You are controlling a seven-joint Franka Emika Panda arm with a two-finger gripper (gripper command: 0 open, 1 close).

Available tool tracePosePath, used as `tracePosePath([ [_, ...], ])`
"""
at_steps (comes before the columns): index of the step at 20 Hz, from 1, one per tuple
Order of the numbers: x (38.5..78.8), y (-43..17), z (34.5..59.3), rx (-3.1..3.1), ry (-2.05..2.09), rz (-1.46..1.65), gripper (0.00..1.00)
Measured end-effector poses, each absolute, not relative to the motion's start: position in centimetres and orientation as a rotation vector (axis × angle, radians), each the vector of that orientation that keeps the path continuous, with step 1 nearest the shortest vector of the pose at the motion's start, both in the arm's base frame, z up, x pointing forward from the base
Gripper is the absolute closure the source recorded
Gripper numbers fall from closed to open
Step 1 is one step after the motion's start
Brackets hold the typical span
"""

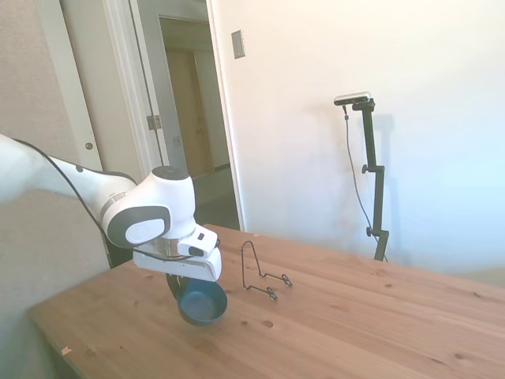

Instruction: Unload the bowl

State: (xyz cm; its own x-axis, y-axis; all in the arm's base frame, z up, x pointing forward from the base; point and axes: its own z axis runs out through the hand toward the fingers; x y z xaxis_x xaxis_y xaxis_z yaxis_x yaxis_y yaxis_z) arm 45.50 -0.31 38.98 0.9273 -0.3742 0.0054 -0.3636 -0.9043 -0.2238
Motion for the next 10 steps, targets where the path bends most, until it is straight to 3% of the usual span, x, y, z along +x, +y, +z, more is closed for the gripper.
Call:
tracePosePath([
  [7, 46.2, 1.1, 37.4, -2.980, 0.727, -0.052, 1.00],
  [8, 46.4, 1.1, 37.2, -2.997, 0.748, -0.054, 0.00],
  [10, 46.6, 1.1, 36.9, -3.035, 0.789, -0.060, 0.00],
])
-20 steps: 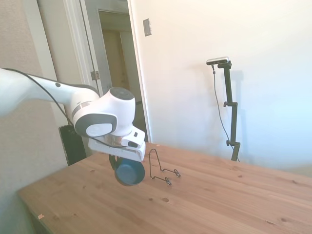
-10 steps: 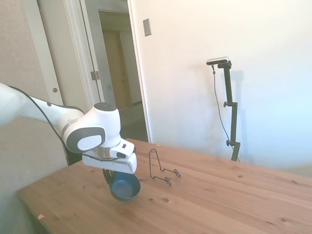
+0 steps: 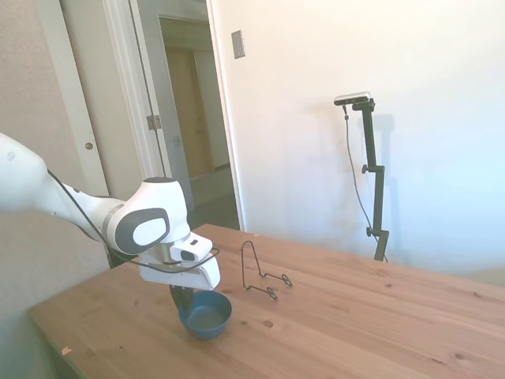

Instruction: Unload the bowl

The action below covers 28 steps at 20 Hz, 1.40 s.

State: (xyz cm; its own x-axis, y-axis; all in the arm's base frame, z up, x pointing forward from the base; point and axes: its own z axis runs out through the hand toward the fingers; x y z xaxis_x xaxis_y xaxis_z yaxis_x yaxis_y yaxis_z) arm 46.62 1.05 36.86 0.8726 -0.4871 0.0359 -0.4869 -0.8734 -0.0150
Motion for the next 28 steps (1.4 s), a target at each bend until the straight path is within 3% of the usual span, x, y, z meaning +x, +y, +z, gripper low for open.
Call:
tracePosePath([
  [8, 46.9, 0.8, 34.6, -3.157, 0.886, -0.068, 0.00],
  [17, 47.1, 0.7, 34.8, -3.154, 0.892, -0.074, 0.00],
  [28, 46.8, 0.1, 38.8, -3.086, 1.002, -0.205, 0.00],
])
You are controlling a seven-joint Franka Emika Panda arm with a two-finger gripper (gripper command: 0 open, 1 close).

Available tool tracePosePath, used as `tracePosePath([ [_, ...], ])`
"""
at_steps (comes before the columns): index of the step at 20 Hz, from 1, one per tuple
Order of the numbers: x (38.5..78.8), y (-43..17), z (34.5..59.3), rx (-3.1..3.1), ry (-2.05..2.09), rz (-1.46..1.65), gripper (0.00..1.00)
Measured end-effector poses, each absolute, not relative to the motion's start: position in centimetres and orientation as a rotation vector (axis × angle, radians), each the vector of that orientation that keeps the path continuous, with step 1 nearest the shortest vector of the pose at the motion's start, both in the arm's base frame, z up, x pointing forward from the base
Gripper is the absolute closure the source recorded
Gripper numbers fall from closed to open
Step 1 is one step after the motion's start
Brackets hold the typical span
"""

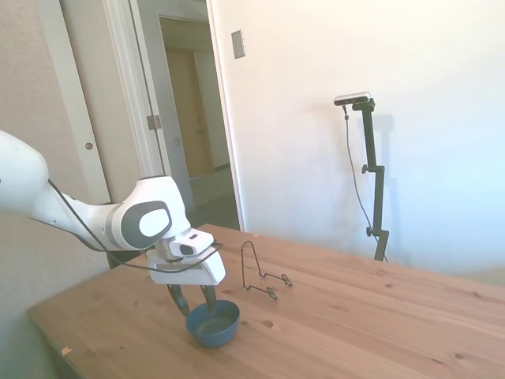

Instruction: Unload the bowl

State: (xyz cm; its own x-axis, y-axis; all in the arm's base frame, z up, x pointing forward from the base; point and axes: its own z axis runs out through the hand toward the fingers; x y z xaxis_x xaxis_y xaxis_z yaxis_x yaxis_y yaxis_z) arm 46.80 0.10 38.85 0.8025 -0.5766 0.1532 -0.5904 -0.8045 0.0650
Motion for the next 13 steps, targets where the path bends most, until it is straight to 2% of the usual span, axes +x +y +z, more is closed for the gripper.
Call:
tracePosePath([
  [13, 43.7, 0.1, 49.3, 2.906, -1.223, 0.396, 0.00],
])
